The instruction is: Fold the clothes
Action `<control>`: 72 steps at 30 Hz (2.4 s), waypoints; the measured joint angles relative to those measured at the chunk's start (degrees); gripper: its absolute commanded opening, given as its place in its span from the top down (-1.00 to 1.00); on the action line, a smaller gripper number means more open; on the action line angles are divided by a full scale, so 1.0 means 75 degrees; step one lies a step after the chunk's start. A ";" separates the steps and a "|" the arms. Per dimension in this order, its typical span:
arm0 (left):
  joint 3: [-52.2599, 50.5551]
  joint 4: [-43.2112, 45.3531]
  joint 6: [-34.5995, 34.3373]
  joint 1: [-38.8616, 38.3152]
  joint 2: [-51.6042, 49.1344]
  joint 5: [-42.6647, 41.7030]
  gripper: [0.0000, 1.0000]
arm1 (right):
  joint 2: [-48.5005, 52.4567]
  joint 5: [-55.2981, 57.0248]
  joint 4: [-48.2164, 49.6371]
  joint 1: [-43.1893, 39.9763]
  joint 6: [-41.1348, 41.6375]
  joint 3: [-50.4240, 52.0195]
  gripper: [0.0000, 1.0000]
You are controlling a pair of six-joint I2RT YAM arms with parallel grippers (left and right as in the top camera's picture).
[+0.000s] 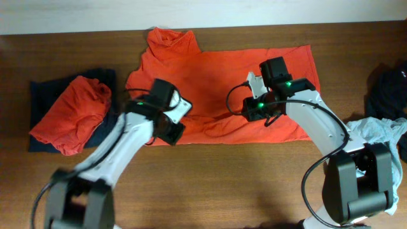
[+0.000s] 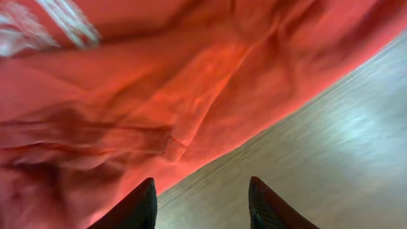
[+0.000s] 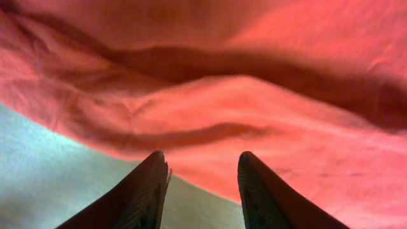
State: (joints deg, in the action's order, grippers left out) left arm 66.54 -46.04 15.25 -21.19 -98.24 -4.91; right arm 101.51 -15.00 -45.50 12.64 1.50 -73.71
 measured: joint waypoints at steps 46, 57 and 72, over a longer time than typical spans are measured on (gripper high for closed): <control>0.0000 0.0775 0.0341 -0.0061 -0.1169 0.0731 0.70 | 0.0000 -0.0099 -0.0481 -0.0233 0.0032 0.0000 0.15; 0.0516 -0.0184 0.0347 -0.0061 -0.1221 0.0711 1.00 | 0.0000 -0.0099 -0.0481 -0.0233 0.0032 0.0000 0.15; 0.1673 0.0181 0.0347 -0.0061 -0.1218 0.1128 0.99 | 0.0000 -0.0099 -0.0475 -0.0233 0.0032 0.0000 0.15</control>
State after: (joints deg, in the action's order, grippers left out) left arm 79.09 -44.69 17.85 -21.65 -107.37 3.55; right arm 101.51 -15.75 -49.06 10.90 1.74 -73.71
